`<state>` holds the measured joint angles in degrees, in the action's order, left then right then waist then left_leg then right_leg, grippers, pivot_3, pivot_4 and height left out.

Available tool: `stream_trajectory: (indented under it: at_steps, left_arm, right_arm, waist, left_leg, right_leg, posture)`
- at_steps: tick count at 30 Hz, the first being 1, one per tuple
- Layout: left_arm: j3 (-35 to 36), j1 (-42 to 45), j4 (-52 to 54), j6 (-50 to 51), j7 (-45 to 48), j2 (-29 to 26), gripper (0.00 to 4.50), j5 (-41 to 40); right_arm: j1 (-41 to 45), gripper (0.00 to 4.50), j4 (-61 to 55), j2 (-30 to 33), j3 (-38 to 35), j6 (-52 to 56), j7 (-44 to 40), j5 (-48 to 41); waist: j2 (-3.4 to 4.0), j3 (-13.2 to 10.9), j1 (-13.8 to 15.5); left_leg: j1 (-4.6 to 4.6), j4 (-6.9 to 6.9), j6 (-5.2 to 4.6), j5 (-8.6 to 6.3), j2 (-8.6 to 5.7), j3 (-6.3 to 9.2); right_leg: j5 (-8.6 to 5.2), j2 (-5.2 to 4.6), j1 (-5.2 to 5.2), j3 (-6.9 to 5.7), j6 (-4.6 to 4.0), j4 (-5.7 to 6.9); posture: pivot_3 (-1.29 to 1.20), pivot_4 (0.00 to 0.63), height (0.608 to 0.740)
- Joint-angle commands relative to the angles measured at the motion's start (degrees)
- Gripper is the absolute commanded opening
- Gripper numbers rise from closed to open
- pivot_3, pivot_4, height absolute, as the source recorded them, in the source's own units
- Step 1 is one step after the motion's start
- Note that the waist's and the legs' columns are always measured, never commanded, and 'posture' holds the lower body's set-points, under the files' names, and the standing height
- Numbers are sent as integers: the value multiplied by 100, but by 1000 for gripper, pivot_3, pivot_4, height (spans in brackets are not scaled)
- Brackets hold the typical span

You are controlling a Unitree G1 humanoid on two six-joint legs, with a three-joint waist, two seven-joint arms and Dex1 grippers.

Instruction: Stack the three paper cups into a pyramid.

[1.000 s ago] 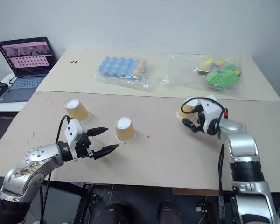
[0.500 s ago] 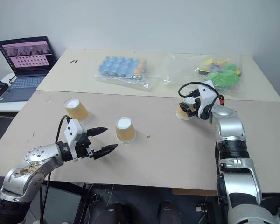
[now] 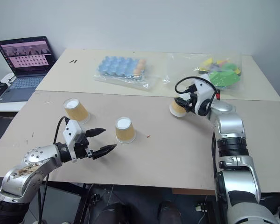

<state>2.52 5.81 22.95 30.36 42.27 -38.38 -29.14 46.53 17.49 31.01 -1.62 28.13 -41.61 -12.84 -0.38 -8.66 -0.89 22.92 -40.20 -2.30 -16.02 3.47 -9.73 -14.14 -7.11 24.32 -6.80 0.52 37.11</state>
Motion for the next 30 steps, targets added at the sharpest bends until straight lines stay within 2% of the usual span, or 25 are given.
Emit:
stream_trajectory:
  at_steps: [1,5,12,30]
  left_arm:
    - [103,-49,229,2,14,-67,4500,16]
    - [92,-34,246,27,12,-65,4500,-4]
    - [154,-57,343,93,-27,-74,4500,-36]
    - [307,-138,499,207,-139,-67,4500,-57]
  right_arm:
    - [-53,2703,-1555,368,452,44,-1612,-697]
    - [-159,2703,-1836,523,1009,-55,-2388,-686]
    - [-92,2703,-1040,287,1660,-843,-2484,79]
    - [34,2703,-558,-407,1949,-1175,-2430,546]
  waist:
    - [0,0,0]
    - [-2,1,11]
    - [-4,0,24]
    - [-3,0,10]
  left_leg:
    - [-2,3,0,0,1,1]
    - [-4,7,-1,-1,4,4]
    - [-3,-11,-4,-2,0,4]
    - [-3,-10,-3,-2,2,3]
  right_leg:
    - [0,1,-2,0,0,0]
    - [0,4,-8,-6,0,-3]
    - [1,-4,-8,-6,-1,2]
    - [1,0,-6,-6,-1,2]
  posture:
    - [0,150,733]
    - [0,150,733]
    - [0,150,733]
    - [0,150,733]
